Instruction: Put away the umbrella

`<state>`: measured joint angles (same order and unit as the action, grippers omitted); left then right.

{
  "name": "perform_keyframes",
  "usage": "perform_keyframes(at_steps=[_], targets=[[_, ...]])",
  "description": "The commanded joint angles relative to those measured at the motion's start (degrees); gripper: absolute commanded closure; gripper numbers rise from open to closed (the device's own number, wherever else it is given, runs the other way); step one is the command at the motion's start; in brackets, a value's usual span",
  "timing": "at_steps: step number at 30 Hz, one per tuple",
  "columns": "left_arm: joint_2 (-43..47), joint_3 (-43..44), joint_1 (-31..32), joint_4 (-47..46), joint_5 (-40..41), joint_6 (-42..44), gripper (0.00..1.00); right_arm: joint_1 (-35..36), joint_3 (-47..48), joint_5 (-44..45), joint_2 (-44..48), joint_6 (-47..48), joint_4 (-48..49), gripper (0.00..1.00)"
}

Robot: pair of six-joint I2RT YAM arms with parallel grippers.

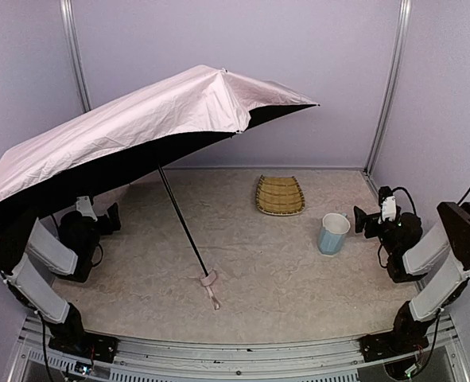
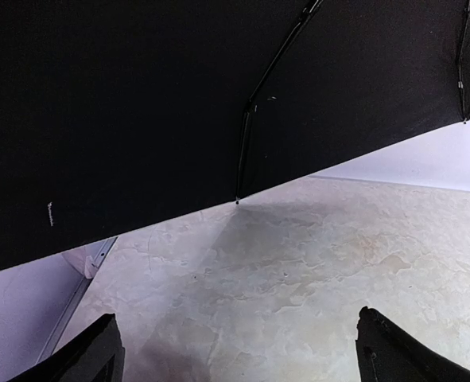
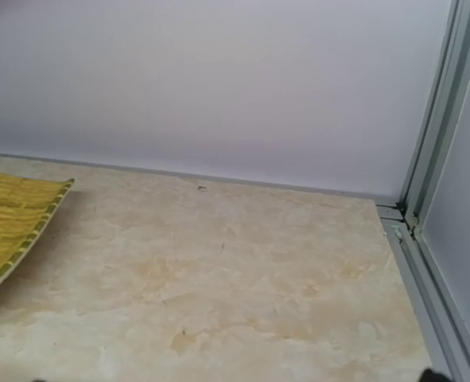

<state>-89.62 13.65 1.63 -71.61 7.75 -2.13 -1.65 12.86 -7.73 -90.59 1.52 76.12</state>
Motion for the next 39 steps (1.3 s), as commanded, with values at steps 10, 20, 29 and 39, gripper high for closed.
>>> perform_keyframes(at_steps=[10,20,29,39], targets=[[0.74,0.78,-2.03,-1.71,-8.47,0.57,0.01,-0.37,1.30,-1.16,1.19,0.47,-2.41,0.00],[14.24,7.77,8.10,20.35,20.38,-0.37,0.01,11.97,29.26,-3.86,21.63,-4.31,-58.98,0.00],[15.96,12.67,13.67,33.49,20.67,-9.00,0.01,53.06,46.58,-4.45,2.81,-10.33,-63.95,0.00],[17.76,14.29,16.20,39.60,17.82,-14.86,0.01,57.92,98.42,-4.35,-37.02,-16.38,-88.43,0.02]])
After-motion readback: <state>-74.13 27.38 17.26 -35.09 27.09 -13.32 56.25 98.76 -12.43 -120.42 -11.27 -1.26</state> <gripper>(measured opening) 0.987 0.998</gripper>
